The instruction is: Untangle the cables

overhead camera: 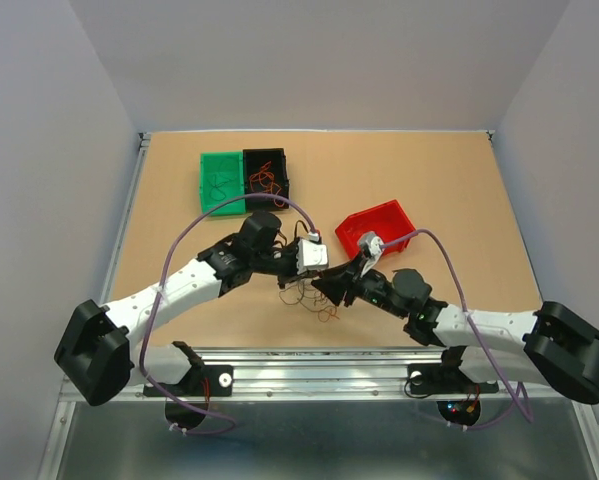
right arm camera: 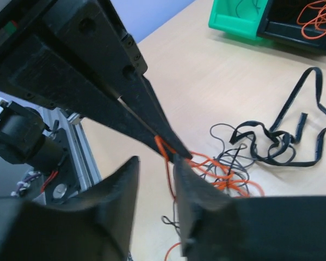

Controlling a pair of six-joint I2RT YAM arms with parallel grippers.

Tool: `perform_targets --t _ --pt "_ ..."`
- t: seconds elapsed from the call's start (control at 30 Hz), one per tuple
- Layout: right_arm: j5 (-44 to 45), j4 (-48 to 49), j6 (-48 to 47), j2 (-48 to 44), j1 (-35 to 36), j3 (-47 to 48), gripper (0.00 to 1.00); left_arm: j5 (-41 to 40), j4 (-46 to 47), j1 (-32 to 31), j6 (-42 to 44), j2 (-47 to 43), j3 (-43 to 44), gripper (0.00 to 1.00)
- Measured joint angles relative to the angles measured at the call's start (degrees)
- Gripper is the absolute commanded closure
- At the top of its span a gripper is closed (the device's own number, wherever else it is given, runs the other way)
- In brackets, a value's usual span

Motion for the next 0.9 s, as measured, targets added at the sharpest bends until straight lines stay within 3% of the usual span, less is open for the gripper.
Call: perform_targets --t 0.07,0.27,0.8,0.9 --pt "1.77 0.55 -0.63 0.5 0.15 0.02 0.43 -1.44 0.79 0.02 -0.98 -0.15 0.0 1.0" --pt "6.47 0.96 -3.61 3.02 0.46 0.02 0.3 -4.24 2.32 -0.04 -4.28 -3.67 0.11 1.0" --pt "16.39 5.05 -7.76 20.22 0.46 6.99 0.38 -8.13 -1.77 0.09 -9.49 -6.97 6.71 1.0" --pt "17.55 5.88 -7.76 21.24 0.46 7.08 0.48 -10.78 -2.89 0.13 -11.15 -8.85 10.36 1.0"
